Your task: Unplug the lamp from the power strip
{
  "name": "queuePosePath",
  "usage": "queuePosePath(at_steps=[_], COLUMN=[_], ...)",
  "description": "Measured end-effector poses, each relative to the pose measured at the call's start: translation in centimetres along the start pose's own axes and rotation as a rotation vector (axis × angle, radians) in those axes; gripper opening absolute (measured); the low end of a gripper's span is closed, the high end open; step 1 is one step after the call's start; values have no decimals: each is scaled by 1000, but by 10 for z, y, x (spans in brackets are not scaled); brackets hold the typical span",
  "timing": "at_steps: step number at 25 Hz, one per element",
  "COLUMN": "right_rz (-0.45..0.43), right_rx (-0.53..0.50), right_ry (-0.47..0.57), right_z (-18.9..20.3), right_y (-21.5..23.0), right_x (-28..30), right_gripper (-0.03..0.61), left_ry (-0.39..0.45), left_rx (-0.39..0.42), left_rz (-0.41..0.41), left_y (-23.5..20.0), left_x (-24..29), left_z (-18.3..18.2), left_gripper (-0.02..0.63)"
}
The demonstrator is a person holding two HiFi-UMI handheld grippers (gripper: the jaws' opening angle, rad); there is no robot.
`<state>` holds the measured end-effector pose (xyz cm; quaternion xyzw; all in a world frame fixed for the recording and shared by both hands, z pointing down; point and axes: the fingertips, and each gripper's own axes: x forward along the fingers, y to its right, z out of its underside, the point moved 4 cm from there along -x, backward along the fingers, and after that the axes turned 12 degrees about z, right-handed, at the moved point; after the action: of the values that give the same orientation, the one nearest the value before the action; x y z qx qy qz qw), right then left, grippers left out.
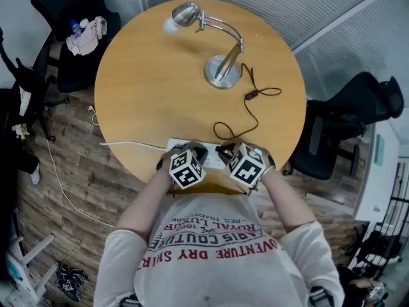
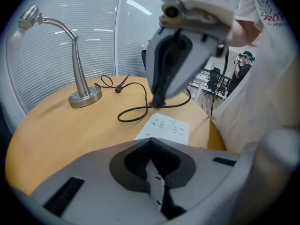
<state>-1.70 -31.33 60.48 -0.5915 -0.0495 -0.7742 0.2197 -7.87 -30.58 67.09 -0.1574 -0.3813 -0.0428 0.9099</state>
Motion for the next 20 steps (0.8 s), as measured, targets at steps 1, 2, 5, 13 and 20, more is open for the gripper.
queuePosePath(at_steps=[1, 2, 5, 13, 20], right_rz=[14, 30, 41, 99, 236], right_rx=[24, 29, 60, 191, 530], right_ry=[13, 15, 47, 182, 451], right_z=[-4, -6, -4, -8, -10], right_y=[12, 23, 35, 29, 48], right_x=[-12, -21, -31, -36, -62], right_gripper=[69, 69, 71, 71, 72], left_ry=[-2, -4, -7, -1, 32], left_rx=[-3, -12, -36, -67, -63], left_rz=[4, 10, 19, 11, -72], left_y=[-1, -1, 0, -1, 4], left_x=[-1, -2, 0, -2, -5], left_z=[1, 2, 2, 0, 4], left_gripper=[31, 31, 31, 31, 31])
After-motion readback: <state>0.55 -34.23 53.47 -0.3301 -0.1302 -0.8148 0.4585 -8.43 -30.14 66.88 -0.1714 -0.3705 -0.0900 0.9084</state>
